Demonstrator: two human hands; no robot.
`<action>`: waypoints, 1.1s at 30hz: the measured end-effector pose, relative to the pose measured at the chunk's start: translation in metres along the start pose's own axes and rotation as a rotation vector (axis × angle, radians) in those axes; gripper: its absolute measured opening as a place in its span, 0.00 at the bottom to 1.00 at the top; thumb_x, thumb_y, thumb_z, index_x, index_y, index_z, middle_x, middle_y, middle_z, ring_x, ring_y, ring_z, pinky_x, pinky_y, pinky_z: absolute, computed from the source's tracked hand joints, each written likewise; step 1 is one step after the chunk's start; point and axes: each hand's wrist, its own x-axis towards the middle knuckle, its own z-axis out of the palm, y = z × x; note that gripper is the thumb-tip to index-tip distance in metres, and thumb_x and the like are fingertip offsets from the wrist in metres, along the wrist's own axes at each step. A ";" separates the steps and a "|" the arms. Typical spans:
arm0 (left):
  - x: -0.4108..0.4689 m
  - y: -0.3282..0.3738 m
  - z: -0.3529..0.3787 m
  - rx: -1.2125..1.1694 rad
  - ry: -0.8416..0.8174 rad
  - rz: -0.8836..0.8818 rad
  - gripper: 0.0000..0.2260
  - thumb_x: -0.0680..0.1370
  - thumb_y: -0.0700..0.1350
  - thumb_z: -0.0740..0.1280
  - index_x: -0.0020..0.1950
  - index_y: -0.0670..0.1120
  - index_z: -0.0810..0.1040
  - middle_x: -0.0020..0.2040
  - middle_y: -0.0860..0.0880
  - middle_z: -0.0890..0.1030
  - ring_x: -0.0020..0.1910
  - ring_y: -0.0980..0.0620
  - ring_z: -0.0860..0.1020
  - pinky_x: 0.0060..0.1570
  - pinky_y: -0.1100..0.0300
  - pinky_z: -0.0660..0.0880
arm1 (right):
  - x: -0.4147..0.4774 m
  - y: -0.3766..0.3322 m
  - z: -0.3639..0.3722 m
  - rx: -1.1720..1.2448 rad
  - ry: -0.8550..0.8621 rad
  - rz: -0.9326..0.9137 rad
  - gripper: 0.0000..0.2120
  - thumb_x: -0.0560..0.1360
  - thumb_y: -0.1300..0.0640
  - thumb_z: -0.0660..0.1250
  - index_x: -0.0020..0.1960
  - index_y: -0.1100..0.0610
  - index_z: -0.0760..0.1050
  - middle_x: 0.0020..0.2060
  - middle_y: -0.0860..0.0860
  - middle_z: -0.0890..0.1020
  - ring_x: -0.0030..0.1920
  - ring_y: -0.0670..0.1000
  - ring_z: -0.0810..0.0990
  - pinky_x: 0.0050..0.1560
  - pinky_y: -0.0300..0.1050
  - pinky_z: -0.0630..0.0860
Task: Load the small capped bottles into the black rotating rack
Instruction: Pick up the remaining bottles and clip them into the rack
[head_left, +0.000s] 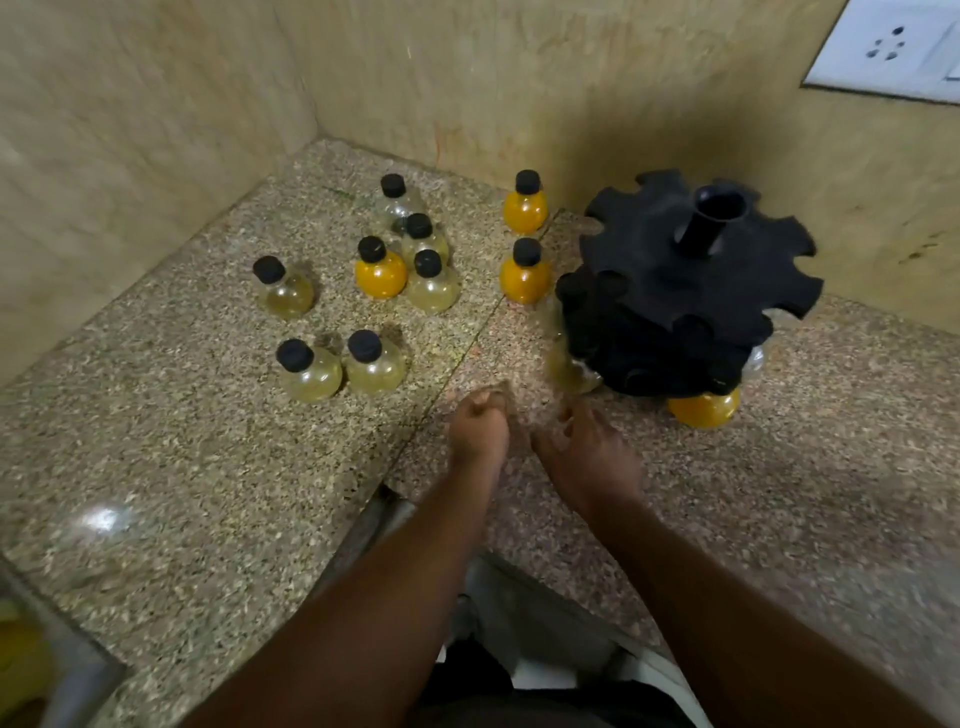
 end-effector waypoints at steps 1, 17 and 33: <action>0.004 -0.005 -0.011 0.013 0.034 0.027 0.02 0.82 0.41 0.64 0.52 0.45 0.77 0.50 0.47 0.76 0.52 0.47 0.75 0.48 0.61 0.66 | 0.000 -0.008 0.007 -0.003 -0.037 -0.029 0.23 0.76 0.34 0.63 0.64 0.47 0.68 0.60 0.52 0.80 0.58 0.58 0.80 0.52 0.52 0.75; 0.055 0.018 -0.124 0.275 0.266 0.422 0.36 0.76 0.48 0.73 0.79 0.45 0.59 0.74 0.42 0.65 0.69 0.44 0.71 0.60 0.62 0.65 | 0.032 -0.107 0.090 -0.328 -0.443 -0.090 0.51 0.72 0.22 0.56 0.82 0.45 0.36 0.82 0.58 0.37 0.80 0.69 0.37 0.71 0.81 0.43; 0.061 0.029 -0.095 0.555 0.197 0.700 0.22 0.71 0.56 0.74 0.61 0.50 0.75 0.56 0.49 0.80 0.53 0.46 0.79 0.44 0.58 0.70 | 0.030 -0.095 0.065 0.146 -0.072 -0.041 0.41 0.76 0.37 0.67 0.81 0.49 0.54 0.79 0.57 0.63 0.75 0.60 0.67 0.67 0.61 0.71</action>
